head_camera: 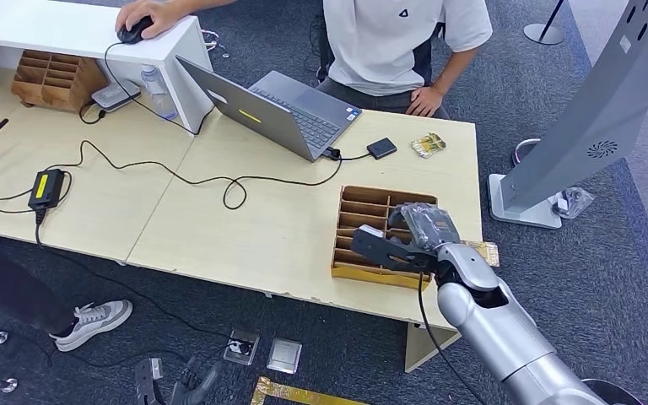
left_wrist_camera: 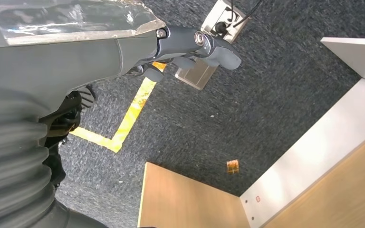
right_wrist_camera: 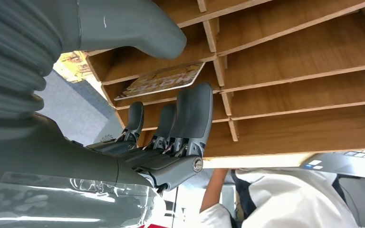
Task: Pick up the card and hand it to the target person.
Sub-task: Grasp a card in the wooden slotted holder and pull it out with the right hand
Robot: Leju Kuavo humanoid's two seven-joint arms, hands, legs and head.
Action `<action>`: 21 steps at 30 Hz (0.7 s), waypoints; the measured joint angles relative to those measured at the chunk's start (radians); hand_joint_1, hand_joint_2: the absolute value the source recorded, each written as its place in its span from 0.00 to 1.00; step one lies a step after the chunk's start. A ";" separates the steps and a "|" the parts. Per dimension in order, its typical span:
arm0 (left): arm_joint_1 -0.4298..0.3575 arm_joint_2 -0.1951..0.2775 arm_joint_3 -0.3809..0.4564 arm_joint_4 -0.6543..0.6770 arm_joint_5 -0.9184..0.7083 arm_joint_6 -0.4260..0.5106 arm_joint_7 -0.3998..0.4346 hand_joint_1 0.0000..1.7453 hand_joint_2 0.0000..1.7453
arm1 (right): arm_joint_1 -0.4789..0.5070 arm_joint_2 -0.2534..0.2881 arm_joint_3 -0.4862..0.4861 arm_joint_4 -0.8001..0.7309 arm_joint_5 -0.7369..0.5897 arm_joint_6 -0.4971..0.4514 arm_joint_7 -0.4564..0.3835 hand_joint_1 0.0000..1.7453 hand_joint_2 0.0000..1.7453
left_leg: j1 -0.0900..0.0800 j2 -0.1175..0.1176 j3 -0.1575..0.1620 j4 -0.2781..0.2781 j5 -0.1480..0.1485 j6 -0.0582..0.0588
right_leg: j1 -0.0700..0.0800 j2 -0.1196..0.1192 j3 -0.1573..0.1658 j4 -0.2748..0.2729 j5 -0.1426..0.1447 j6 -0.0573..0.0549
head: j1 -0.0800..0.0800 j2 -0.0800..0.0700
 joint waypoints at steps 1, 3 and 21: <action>0.000 0.001 0.001 0.000 0.000 -0.001 0.000 0.00 1.00 | 0.000 -0.001 0.000 0.001 0.000 0.000 0.001 0.56 1.00 | 0.000 0.000 0.000 0.000 0.000 0.000 | 0.000 0.000 0.000 0.000 0.000 0.000 | 0.000 0.000; 0.000 0.002 0.002 0.001 0.000 -0.005 0.000 0.00 1.00 | 0.001 -0.003 -0.001 0.003 -0.001 0.000 0.003 0.56 1.00 | 0.000 0.000 0.000 0.000 0.000 0.000 | 0.000 0.000 0.000 0.000 0.000 0.000 | 0.000 0.000; 0.000 0.011 0.005 0.001 0.000 -0.027 0.000 0.00 1.00 | 0.003 -0.017 -0.005 0.007 0.000 -0.020 0.013 1.00 1.00 | 0.000 0.000 0.000 0.000 0.000 0.000 | 0.000 0.000 0.000 0.000 0.000 0.000 | 0.000 0.000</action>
